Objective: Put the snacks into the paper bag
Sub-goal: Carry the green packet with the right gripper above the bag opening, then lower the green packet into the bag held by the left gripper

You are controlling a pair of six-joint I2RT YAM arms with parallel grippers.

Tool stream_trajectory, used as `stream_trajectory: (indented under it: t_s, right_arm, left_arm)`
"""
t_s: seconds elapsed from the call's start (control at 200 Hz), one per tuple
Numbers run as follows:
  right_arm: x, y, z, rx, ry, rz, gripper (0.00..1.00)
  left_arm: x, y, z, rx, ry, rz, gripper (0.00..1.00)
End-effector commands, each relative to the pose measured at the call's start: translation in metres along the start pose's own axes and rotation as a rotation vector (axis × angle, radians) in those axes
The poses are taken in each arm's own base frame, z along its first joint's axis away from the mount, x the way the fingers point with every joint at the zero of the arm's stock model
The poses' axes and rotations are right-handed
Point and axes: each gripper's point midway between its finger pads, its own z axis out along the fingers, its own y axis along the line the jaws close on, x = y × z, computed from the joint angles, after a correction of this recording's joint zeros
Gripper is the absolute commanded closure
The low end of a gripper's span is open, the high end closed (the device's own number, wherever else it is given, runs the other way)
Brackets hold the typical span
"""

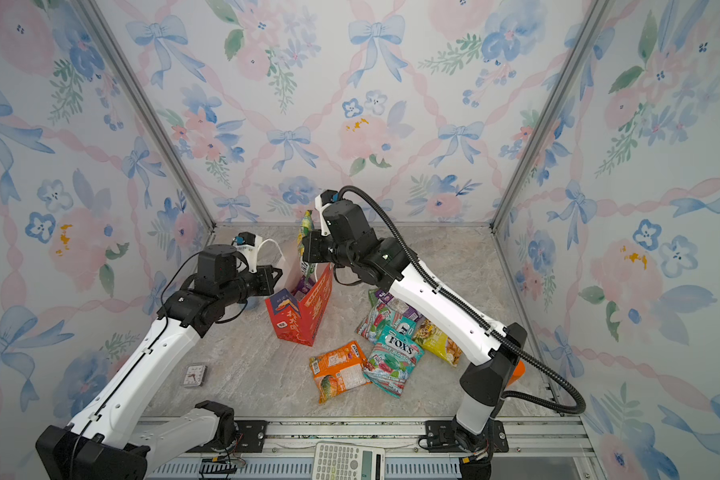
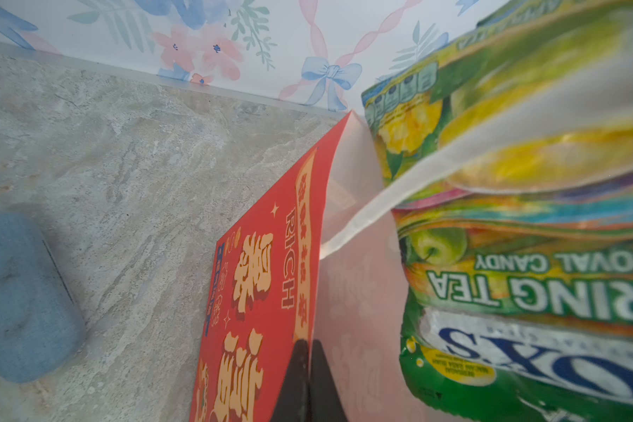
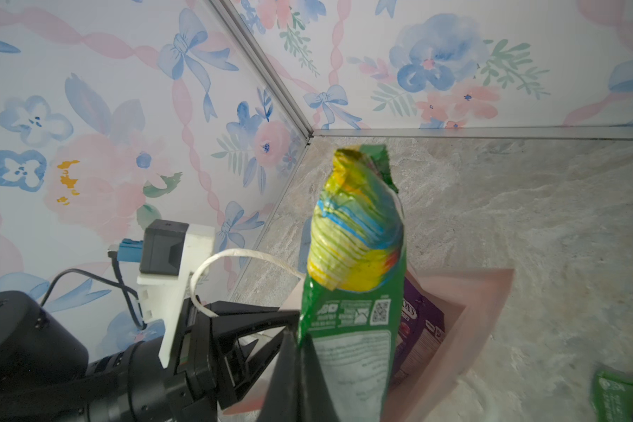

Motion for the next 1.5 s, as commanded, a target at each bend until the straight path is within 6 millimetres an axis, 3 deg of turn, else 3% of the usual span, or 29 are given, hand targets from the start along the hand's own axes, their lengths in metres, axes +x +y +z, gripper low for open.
stream_trajectory:
  t_s: [0.0,0.205,0.6,1.155,1.495]
  right_arm:
    - [-0.018,0.021,-0.033,-0.08,-0.082,0.062,1.0]
    - [-0.005,0.015,-0.044,-0.063,-0.08,0.095,1.0]
    - [0.017,-0.001,-0.039,-0.014,-0.038,0.127,1.0]
    - [0.025,-0.033,-0.034,0.075,-0.022,0.152,1.0]
    - [0.033,-0.047,-0.02,0.098,0.002,0.175,1.0]
  left_arm:
    - [-0.013,-0.007,-0.009,0.019,-0.07,0.001,1.0]
    - [-0.013,-0.004,-0.008,0.007,-0.071,-0.002,1.0]
    - [-0.012,-0.003,-0.009,-0.001,-0.078,-0.003,1.0]
    - [-0.013,-0.002,-0.015,-0.004,-0.093,0.0,1.0]
    - [-0.013,-0.004,-0.013,0.003,-0.086,0.002,1.0]
